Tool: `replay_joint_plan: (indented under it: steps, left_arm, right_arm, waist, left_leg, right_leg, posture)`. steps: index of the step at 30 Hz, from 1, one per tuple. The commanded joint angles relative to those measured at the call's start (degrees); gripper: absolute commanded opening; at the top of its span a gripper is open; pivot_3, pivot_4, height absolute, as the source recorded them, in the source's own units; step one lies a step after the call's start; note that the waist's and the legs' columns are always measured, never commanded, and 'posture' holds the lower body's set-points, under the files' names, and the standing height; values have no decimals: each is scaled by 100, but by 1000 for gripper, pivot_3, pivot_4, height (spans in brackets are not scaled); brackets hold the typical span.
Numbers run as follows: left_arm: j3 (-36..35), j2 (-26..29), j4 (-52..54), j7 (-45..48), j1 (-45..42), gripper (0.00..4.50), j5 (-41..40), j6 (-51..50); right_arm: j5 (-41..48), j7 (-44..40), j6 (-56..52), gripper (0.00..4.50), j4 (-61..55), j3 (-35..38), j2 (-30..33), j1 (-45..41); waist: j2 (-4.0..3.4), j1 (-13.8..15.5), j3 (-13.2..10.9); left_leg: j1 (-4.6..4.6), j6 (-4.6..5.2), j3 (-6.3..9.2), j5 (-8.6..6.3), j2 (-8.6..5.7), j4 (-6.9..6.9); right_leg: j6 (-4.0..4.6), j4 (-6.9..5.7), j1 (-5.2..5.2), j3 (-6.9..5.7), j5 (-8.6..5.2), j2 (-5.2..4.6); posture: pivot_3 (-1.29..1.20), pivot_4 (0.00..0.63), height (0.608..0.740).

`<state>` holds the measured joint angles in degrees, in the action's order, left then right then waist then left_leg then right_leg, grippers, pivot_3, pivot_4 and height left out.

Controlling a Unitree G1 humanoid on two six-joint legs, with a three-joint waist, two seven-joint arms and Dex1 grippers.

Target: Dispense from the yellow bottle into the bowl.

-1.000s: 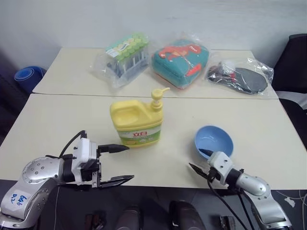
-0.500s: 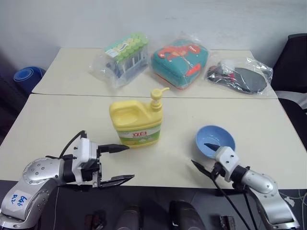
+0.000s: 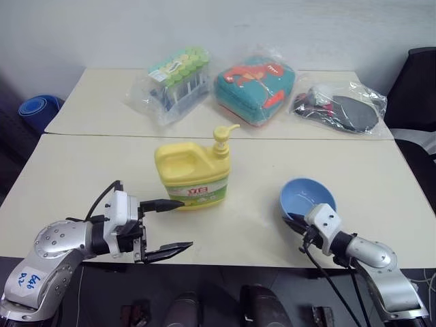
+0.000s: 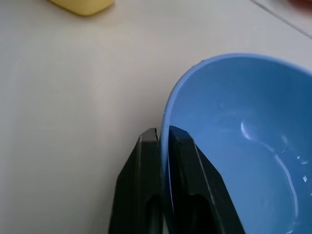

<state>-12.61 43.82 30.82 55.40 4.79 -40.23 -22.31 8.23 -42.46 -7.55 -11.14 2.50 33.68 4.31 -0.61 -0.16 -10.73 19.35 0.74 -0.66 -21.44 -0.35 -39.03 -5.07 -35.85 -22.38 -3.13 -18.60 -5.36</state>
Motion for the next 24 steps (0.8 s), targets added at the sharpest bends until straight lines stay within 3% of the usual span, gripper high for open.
replay_joint_plan:
  steps: [1, 6, 9, 12, 17, 24]
  left_arm:
    - [-392, 158, 412, -116, -93, 4500, -666, -389]
    - [-843, 541, 532, -951, -1267, 4500, -2599, -1329]
    - [-856, 692, 287, -1419, -2168, 4500, -3141, -1594]
    - [-536, 678, -148, -1839, -3206, 3938, -2752, -1628]
    - [335, 417, -719, -1910, -4336, 2414, -1942, -1739]
    - [1177, -557, -1500, -2090, -5333, 283, -1000, -1782]
  right_arm:
    - [74, -362, 170, 58, -164, 8, 328, -322]
    - [478, -1269, -191, 58, -271, -68, 929, -1631]
    - [774, -1860, -600, 58, -103, -230, 1220, -2642]
    - [936, -2478, -1018, 0, 162, -525, 1402, -3665]
    - [949, -3023, -1383, 0, 692, -951, 1281, -4855]
    - [777, -3452, -1511, 0, 1432, -1407, 991, -5974]
  waist:
    - [-1, -6, -1]
    - [7, -3, -17]
    - [4, -7, -18]
    - [4, -6, -19]
    - [6, 3, -19]
    - [8, 3, -21]
  left_leg:
    - [0, 0, 0, 0, 0, -1]
    - [6, -2, 2, 3, 0, -10]
    - [3, -7, 5, 7, 0, -12]
    - [20, -9, 12, 8, 0, -6]
    - [56, -9, 33, 9, -8, -26]
    - [113, -5, 60, 11, -14, -79]
  right_leg:
    - [0, -1, -1, 0, 0, 0]
    - [-1, -6, -3, 0, 1, -1]
    - [-3, -8, -3, -1, 2, 1]
    - [-3, -2, -11, -15, 1, 5]
    - [-8, -7, -19, -49, 4, 4]
    - [-31, -8, -39, -70, 17, 3]
  posture:
    - [0, 150, 740]
    - [0, 150, 740]
    - [0, 150, 740]
    - [0, 150, 740]
    - [0, 150, 740]
    - [0, 150, 740]
